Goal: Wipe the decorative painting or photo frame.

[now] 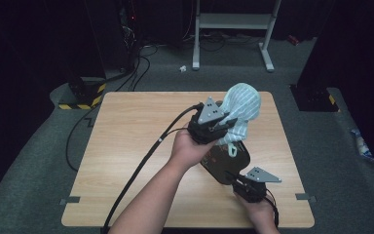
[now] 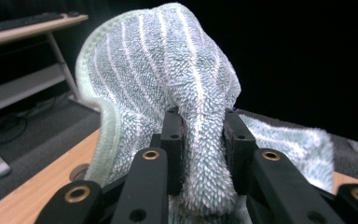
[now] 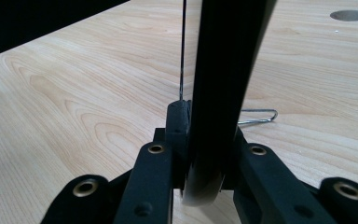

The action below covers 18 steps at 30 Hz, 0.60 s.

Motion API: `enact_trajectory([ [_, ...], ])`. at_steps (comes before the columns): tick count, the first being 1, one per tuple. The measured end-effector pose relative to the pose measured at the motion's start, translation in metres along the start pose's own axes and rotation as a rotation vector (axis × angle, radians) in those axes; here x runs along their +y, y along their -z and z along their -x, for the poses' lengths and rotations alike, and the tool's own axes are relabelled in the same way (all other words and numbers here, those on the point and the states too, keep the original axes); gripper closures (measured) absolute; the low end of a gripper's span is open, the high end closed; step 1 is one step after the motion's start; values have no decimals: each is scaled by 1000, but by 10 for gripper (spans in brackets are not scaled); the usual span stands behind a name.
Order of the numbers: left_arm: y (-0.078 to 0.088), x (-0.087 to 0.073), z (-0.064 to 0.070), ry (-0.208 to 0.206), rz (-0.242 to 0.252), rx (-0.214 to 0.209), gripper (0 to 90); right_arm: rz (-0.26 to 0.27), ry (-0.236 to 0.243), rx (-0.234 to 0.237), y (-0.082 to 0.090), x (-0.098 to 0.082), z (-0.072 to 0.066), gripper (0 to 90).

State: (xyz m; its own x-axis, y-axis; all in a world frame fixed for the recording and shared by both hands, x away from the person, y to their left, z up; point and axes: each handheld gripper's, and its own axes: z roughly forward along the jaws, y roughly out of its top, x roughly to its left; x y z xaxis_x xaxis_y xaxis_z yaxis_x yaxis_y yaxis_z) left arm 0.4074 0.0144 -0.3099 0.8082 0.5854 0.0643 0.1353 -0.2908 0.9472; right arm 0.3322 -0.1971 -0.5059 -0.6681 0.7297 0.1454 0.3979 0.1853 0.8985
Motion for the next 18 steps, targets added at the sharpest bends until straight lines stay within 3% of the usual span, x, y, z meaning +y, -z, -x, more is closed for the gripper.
enact_trajectory([
  [8, -1, -5, -32, 78, -19, 20, 746, 2, 0, 2, 0, 0, 0, 799],
  [18, -9, -32, -60, 153, -68, 41, 751, -2, -2, 3, 1, -2, 1, 799],
])
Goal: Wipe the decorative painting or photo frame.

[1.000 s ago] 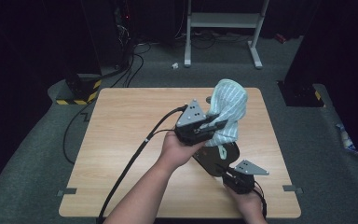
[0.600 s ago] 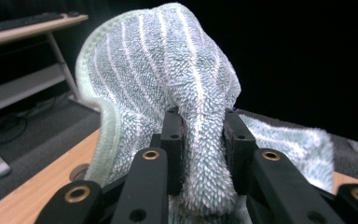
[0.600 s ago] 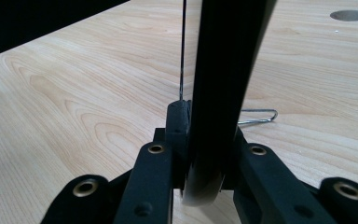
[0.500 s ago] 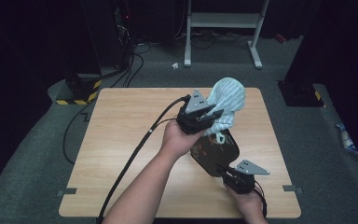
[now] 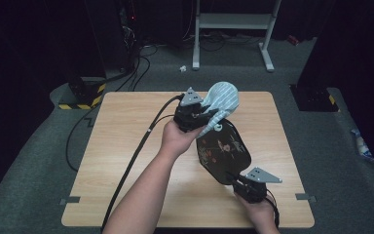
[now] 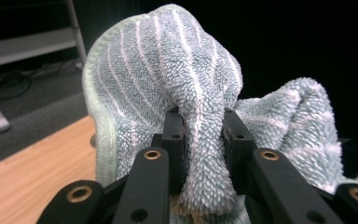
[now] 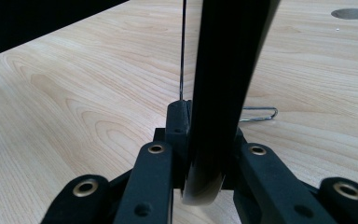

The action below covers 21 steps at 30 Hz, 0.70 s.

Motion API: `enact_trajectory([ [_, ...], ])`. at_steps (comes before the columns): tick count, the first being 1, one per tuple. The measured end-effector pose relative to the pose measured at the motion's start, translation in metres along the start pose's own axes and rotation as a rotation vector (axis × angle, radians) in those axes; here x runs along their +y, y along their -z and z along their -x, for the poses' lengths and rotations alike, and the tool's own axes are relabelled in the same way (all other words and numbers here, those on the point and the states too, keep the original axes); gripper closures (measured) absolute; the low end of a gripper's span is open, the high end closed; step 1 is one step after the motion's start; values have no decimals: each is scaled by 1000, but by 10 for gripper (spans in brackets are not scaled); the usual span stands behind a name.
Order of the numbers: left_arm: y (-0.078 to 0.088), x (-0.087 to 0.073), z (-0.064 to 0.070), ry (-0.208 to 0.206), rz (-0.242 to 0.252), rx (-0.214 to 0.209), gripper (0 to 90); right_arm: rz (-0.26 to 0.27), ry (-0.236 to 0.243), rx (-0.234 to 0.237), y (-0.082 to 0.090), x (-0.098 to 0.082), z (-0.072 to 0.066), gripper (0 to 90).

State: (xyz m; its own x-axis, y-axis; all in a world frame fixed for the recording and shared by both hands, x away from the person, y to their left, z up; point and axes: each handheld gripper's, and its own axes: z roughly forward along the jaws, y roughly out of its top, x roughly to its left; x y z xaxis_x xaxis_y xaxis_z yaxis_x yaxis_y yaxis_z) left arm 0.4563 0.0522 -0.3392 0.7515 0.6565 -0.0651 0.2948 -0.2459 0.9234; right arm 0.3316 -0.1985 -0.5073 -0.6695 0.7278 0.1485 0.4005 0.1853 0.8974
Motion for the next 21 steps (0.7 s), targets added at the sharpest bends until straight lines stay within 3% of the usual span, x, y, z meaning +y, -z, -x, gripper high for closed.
enact_trajectory([
  [7, -11, -27, -15, 19, -58, 3, 751, 3, -3, 4, 0, -1, 0, 799],
  [11, -13, -42, -26, 69, -53, -3, 751, 3, 1, 0, 0, -1, 0, 799],
  [21, -14, -68, -41, 134, -65, 28, 752, 8, 7, 3, 0, -1, 0, 800],
])
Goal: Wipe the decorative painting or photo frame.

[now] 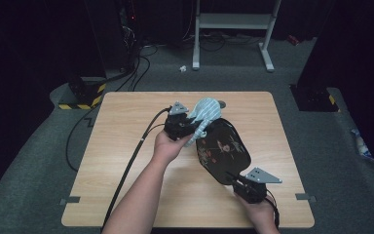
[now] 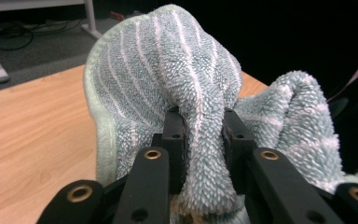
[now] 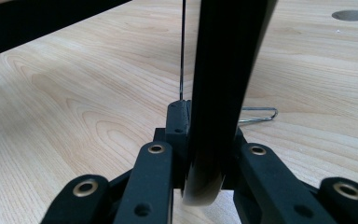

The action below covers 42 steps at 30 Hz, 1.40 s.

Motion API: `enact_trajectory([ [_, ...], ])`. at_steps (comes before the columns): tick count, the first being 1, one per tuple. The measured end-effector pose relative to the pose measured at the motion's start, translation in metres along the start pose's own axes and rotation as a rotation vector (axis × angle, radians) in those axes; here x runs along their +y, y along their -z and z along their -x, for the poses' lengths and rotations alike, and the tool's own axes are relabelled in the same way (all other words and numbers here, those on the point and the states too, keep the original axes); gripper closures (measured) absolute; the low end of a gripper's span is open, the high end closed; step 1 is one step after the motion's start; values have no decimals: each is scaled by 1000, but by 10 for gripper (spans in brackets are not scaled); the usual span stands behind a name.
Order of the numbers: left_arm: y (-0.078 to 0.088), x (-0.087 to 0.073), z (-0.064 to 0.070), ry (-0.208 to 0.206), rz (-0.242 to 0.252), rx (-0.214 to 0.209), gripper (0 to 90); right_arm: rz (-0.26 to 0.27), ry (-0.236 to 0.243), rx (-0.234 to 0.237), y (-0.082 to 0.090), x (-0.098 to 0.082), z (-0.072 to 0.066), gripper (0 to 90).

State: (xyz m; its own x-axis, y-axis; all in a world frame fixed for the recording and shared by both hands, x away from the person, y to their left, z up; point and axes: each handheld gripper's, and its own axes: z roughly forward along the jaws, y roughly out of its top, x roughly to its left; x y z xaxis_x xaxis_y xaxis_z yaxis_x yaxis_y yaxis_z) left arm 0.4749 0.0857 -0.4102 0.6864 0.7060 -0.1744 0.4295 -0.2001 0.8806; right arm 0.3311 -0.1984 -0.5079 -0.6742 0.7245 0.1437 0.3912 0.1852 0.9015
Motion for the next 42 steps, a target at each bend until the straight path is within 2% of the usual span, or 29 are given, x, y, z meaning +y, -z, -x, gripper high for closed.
enact_trajectory([
  [4, -1, -12, -6, 25, -2, 15, 753, 0, 1, 1, 0, 0, 0, 799],
  [12, -11, -45, -17, 54, -74, 30, 754, 2, -6, 4, 1, -1, 0, 799],
  [19, -25, -77, -13, 21, -167, 17, 755, 6, -2, 1, 1, -1, 0, 799],
  [22, -31, -86, -9, -7, -210, 17, 756, 7, -5, -2, 0, -1, 0, 799],
  [26, -35, -97, -3, -33, -240, 18, 759, 8, -4, -2, 0, -1, 0, 799],
  [32, -33, -98, -1, -37, -235, 31, 757, 4, -6, 2, 1, -1, 0, 799],
  [34, -31, -96, -4, -14, -223, 22, 756, 2, -8, 3, 1, -1, 0, 799],
  [39, -18, -81, -16, 60, -136, 5, 754, 2, -6, 1, 0, -1, 0, 799],
  [42, -8, -68, -18, 63, -94, 11, 754, 1, 8, -1, 0, 0, -1, 800],
])
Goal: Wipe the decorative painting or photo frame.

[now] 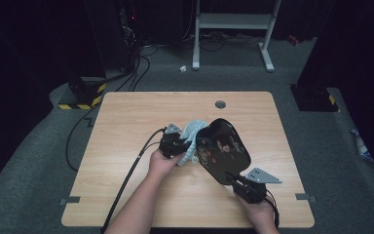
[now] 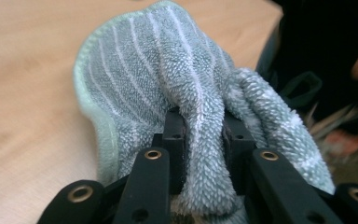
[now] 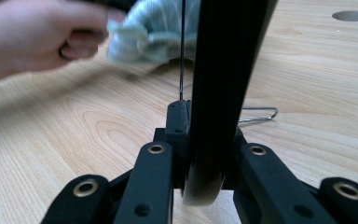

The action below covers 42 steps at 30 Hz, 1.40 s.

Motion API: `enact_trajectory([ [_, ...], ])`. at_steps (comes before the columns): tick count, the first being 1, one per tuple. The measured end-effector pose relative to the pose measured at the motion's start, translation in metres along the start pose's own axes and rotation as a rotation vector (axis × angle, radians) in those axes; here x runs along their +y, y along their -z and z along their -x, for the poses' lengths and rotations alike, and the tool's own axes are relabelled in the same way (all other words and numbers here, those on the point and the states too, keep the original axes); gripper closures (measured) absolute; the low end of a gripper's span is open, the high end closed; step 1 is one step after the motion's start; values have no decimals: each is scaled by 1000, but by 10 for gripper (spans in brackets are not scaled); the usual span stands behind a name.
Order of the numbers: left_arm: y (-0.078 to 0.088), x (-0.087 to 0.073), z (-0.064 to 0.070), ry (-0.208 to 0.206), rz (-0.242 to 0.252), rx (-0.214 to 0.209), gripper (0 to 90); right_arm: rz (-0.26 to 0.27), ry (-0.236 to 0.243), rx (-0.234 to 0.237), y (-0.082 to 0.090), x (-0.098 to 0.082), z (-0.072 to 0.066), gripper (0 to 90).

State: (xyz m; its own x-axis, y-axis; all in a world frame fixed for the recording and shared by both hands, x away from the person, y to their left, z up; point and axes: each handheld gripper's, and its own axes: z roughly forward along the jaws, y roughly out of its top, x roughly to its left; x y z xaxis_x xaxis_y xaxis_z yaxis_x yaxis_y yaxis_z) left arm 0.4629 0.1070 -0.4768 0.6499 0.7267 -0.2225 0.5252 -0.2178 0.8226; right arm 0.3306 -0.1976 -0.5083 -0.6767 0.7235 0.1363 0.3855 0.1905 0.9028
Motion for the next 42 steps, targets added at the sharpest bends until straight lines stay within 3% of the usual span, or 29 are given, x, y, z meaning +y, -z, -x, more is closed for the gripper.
enact_trajectory([
  [9, 28, 34, 6, 1, 124, -33, 754, -3, 6, -2, 0, 0, -1, 801],
  [15, 41, 52, 21, -40, 181, -71, 755, -2, 5, -3, 0, 0, -1, 800],
  [22, 55, 73, 47, -107, 239, -132, 755, 0, 0, -1, 0, 0, -1, 800],
  [31, 69, 100, 73, -179, 290, -171, 754, -6, -4, -1, 0, -1, 0, 800],
  [35, 74, 111, 91, -229, 309, -195, 753, -6, -4, -3, 0, 0, 0, 800],
  [39, 74, 118, 123, -327, 287, -217, 748, -5, -3, -5, -1, 1, -1, 800],
  [42, 69, 120, 146, -396, 261, -198, 746, -7, 1, -5, -1, 1, -2, 799],
])
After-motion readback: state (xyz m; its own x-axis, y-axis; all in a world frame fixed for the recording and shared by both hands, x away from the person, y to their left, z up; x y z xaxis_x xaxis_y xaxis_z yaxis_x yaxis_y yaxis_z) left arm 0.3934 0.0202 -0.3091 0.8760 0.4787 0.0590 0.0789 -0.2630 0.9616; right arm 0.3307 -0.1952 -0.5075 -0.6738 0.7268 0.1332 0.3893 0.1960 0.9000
